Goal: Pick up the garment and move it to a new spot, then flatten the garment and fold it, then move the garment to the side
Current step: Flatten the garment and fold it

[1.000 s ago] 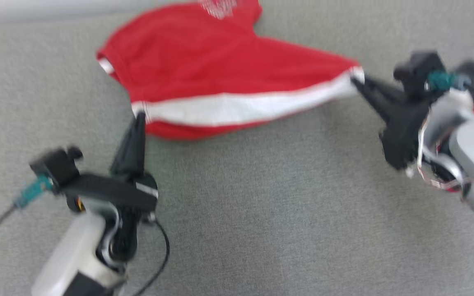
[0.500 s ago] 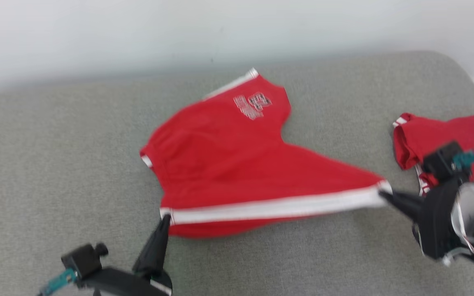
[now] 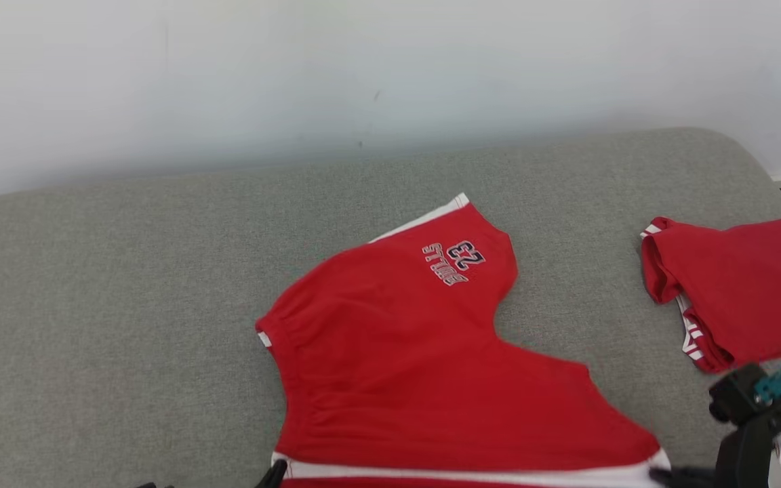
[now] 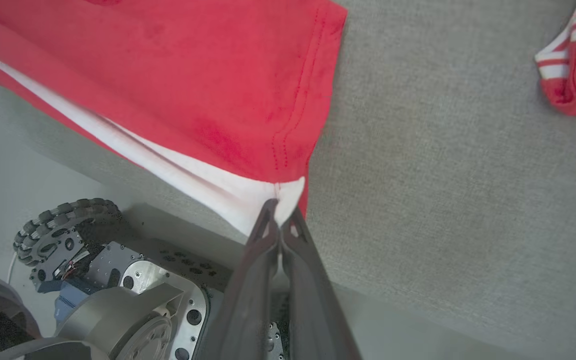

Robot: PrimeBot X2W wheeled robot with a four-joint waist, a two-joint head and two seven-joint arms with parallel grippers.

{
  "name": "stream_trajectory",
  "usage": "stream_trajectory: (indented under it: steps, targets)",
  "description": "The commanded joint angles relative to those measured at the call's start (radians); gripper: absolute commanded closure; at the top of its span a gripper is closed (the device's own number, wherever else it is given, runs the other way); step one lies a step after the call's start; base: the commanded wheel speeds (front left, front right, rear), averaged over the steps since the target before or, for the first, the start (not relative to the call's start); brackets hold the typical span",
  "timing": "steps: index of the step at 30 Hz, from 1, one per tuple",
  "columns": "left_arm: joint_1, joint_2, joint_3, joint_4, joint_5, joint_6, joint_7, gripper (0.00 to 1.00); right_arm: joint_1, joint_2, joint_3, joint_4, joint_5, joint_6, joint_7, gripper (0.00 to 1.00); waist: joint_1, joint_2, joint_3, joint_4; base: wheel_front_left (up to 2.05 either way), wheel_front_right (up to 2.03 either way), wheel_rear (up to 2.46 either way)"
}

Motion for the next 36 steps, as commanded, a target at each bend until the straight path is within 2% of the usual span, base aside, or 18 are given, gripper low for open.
stream_trajectory:
  steps: [1, 9, 14, 17, 22, 36]
  targets:
    - [0.024, 0.019, -0.001, -0.011, -0.012, 0.009, 0.011, 1.0, 0.053, 0.016, -0.037, -0.016, -0.011, -0.003, 0.033, 1.0, 0.0001, 0.0002, 0.0, 0.002, 0.0, 0.0, 0.0]
    - [0.091, 0.086, -0.041, -0.071, -0.037, 0.07, 0.12, 1.0, 0.289, 0.143, -0.253, -0.131, -0.06, -0.003, 0.24, 1.0, 0.0001, 0.0002, -0.001, 0.013, 0.0, 0.0, 0.0]
    - [0.097, 0.097, -0.033, -0.118, -0.048, 0.102, 0.132, 1.0, 0.333, 0.223, -0.362, -0.25, -0.148, -0.003, 0.299, 1.0, 0.0001, 0.0002, 0.009, 0.027, 0.0, 0.0, 0.0]
    - [0.071, 0.081, -0.019, -0.136, -0.033, 0.105, 0.106, 1.0, 0.294, 0.251, -0.378, -0.297, -0.198, -0.003, 0.265, 1.0, 0.0001, 0.0002, 0.02, 0.039, 0.0, 0.0, 0.0]
    - [0.025, 0.051, -0.003, -0.142, -0.015, 0.099, 0.073, 1.0, 0.201, 0.247, -0.348, -0.297, -0.236, -0.003, 0.19, 1.0, 0.0001, 0.0002, 0.038, 0.057, 0.0, 0.0, 0.0]
    - [-0.221, -0.079, -0.009, -0.086, 0.053, 0.118, 0.053, 1.0, -0.214, 0.196, -0.192, -0.04, -0.278, -0.003, -0.071, 1.0, 0.0001, 0.0002, 0.137, 0.147, 0.0, 0.0, 0.0]
